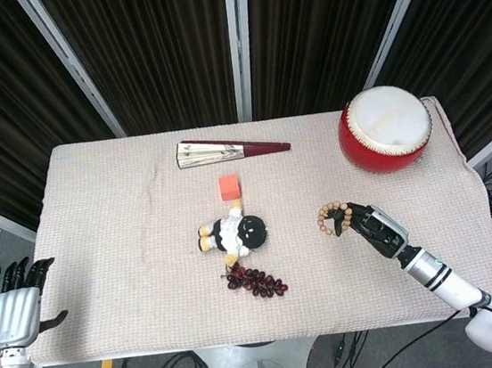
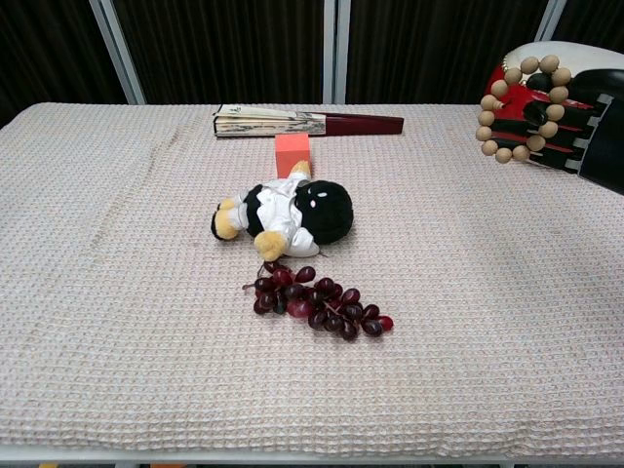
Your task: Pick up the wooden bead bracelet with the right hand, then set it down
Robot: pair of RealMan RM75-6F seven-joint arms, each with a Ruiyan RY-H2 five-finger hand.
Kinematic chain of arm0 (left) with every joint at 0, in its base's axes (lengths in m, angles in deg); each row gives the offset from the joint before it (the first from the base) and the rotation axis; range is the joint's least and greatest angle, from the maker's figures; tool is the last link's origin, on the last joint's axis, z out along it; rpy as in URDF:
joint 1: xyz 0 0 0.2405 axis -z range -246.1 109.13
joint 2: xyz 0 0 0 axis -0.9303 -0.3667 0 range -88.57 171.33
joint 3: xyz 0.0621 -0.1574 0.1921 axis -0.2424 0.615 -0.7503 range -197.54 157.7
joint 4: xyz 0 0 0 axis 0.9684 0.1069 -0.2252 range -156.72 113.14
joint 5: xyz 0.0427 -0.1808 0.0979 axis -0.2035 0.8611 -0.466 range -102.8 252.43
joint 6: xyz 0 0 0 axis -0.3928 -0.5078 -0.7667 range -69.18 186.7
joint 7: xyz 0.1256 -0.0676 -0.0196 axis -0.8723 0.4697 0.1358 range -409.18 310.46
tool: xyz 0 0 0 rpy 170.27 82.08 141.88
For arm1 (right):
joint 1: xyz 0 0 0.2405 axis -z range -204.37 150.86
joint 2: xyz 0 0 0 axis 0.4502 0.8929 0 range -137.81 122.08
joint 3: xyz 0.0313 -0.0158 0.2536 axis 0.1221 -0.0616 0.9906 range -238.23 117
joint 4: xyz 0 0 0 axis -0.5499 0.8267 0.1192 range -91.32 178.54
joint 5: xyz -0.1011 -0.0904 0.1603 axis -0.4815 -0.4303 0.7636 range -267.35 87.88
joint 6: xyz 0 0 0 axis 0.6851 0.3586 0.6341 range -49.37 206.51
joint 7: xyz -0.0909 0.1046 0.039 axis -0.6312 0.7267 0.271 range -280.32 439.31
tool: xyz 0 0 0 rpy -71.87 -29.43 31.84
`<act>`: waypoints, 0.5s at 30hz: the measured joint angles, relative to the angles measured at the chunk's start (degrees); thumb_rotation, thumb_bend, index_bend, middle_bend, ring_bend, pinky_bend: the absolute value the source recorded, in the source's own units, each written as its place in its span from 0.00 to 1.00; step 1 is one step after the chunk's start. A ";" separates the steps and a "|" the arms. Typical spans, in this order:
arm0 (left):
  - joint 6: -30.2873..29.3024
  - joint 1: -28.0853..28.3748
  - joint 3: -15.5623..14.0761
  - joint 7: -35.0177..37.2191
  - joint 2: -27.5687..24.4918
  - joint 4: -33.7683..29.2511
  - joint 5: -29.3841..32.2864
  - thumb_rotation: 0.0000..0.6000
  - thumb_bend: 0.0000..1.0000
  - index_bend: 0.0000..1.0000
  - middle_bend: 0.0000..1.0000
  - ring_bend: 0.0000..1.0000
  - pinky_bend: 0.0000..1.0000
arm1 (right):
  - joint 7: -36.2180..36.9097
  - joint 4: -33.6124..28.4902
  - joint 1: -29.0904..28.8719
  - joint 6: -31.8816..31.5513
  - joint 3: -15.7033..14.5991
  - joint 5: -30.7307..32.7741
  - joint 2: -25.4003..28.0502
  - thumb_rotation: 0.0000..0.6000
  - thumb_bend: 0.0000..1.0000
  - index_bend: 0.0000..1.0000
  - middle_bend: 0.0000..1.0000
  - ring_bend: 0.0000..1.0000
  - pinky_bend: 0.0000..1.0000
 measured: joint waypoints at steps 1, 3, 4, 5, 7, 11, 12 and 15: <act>0.03 0.02 0.00 -0.02 0.00 0.00 0.02 1.00 0.00 0.14 0.15 0.01 0.02 | 0.11 0.01 -0.05 0.04 0.02 0.07 0.01 0.62 0.40 0.36 0.52 0.17 0.00; 0.15 0.07 0.01 -0.14 -0.01 -0.01 0.12 1.00 0.00 0.14 0.15 0.01 0.02 | 0.52 0.04 -0.18 0.19 0.13 0.38 0.03 0.62 0.38 0.35 0.51 0.16 0.00; 0.15 0.08 0.01 -0.14 -0.01 -0.04 0.11 1.00 0.00 0.14 0.15 0.01 0.02 | 0.53 0.07 -0.21 0.25 0.20 0.56 0.02 0.62 0.37 0.34 0.50 0.16 0.00; 0.13 0.07 -0.01 -0.12 0.00 -0.06 0.09 1.00 0.00 0.14 0.15 0.01 0.02 | 0.59 0.11 -0.24 0.27 0.20 0.60 0.02 0.62 0.36 0.34 0.50 0.15 0.00; 0.00 0.03 -0.04 -0.07 -0.02 -0.09 0.03 1.00 0.00 0.14 0.15 0.01 0.02 | 0.68 0.20 -0.23 0.37 0.21 0.67 -0.02 0.62 0.33 0.34 0.50 0.15 0.00; 0.18 0.08 -0.03 0.08 0.02 0.07 0.13 1.00 0.00 0.14 0.15 0.01 0.02 | 0.14 0.28 -0.02 0.96 0.33 1.61 -0.14 0.60 0.25 0.34 0.49 0.15 0.00; 0.16 0.07 -0.04 0.13 0.01 0.07 0.12 1.00 0.00 0.14 0.15 0.01 0.02 | 0.02 0.32 0.04 1.09 0.37 1.79 -0.18 0.60 0.25 0.34 0.49 0.15 0.00; 0.05 0.02 -0.10 0.22 0.02 0.12 -0.01 1.00 0.00 0.14 0.15 0.01 0.02 | -2.74 0.57 0.36 1.67 0.62 2.61 -0.35 0.60 0.31 0.34 0.49 0.15 0.00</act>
